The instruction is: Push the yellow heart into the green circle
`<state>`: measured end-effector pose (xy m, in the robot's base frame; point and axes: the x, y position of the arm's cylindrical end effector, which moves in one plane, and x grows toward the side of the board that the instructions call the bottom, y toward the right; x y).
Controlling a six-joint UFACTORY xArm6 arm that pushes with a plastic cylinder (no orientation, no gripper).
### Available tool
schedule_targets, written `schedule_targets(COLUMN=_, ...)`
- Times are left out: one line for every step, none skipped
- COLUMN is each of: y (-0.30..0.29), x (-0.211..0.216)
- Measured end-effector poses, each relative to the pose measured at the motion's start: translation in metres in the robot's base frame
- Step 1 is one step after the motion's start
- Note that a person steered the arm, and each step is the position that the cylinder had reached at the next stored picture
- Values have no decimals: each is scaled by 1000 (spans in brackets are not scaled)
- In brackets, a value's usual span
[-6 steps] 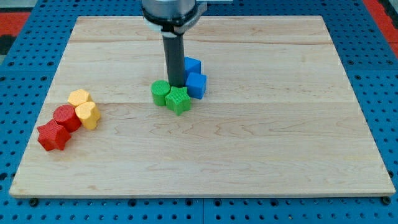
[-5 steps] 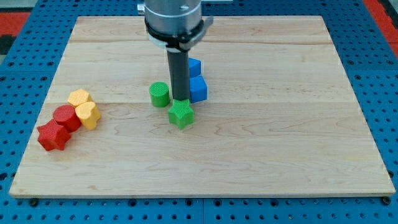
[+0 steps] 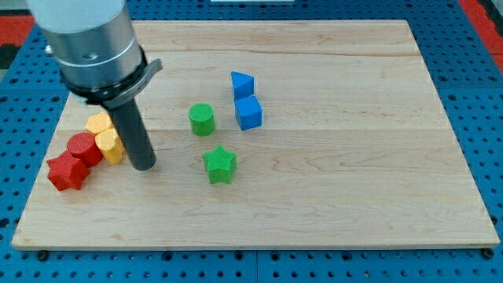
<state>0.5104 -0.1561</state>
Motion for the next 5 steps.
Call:
schedule_targets(y=-34, x=12)
schedule_targets(y=-51, x=-13)
schedule_targets(y=-52, x=-49)
schedule_targets(y=-52, x=-68)
schedule_targets(y=-37, x=-68)
